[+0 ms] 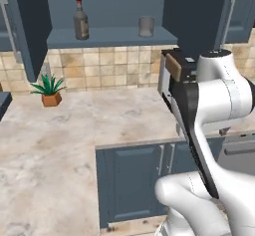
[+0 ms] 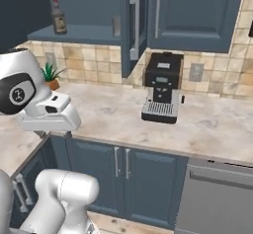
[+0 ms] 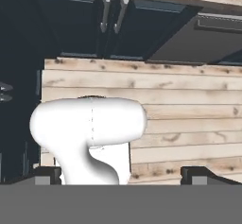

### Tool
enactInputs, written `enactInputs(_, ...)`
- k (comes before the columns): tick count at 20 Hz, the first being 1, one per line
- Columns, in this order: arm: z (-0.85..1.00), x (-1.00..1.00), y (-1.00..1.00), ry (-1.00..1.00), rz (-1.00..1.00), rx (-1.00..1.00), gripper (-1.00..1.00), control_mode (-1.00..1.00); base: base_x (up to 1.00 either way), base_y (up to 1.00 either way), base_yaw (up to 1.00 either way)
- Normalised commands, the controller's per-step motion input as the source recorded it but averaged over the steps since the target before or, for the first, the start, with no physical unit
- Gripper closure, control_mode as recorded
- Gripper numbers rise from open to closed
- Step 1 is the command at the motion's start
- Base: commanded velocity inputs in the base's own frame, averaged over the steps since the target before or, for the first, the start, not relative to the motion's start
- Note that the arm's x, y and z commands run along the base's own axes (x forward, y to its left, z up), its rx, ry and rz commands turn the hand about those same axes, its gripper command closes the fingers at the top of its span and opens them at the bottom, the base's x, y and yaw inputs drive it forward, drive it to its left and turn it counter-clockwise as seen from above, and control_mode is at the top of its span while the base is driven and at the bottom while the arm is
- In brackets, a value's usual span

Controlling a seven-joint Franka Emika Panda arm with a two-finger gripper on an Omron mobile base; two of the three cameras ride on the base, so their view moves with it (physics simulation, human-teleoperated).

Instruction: There is a bowl on the dining counter. Grab a lemon wedge from the fridge and place it in the bowl. Then get the liquor bottle and glass cup from the cabinet and place them next to the bowl.

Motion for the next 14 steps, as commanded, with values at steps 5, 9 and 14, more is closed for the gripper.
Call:
enactInputs(5, 0.0, 0.0, 0.0, 0.0, 0.0, 0.0, -1.0, 1.0, 0.78, 0.0, 0.0)
enactInputs(9, 0.0, 0.0, 0.0, 0.0, 0.0, 0.0, -1.0, 1.0, 0.8, 0.04, 0.0)
enactInputs(14, 0.0, 0.0, 0.0, 0.0, 0.0, 0.0, -1.0, 1.0, 0.84, 0.02, 0.01)
